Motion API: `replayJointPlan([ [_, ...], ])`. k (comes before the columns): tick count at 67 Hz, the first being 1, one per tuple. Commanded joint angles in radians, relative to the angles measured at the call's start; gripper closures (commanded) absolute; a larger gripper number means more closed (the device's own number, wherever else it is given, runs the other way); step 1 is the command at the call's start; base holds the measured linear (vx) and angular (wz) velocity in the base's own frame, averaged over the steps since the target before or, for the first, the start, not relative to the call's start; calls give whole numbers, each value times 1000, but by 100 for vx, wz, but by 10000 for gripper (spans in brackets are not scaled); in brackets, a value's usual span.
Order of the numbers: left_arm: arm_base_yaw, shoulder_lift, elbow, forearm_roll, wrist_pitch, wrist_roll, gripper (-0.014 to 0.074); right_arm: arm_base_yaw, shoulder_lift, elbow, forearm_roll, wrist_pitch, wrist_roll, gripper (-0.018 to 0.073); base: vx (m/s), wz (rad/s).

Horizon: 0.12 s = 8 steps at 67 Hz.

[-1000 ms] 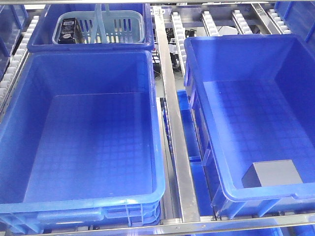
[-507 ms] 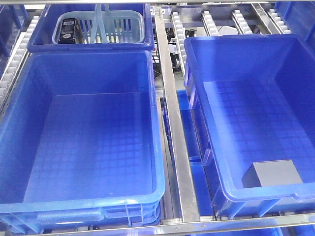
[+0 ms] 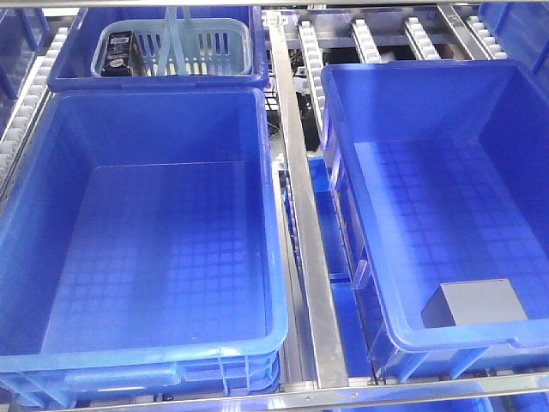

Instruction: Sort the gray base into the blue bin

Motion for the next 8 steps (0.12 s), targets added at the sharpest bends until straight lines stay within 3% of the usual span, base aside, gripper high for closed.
replayJointPlan([
  [1,0,-14,-6,-9,-82,2,603,-2,-15,14,-9,-76,-6,568,0,0],
  [8,0,-14,-6,-9,-82,2,603,-2,-15,14,-9,-76,-6,568,0,0],
])
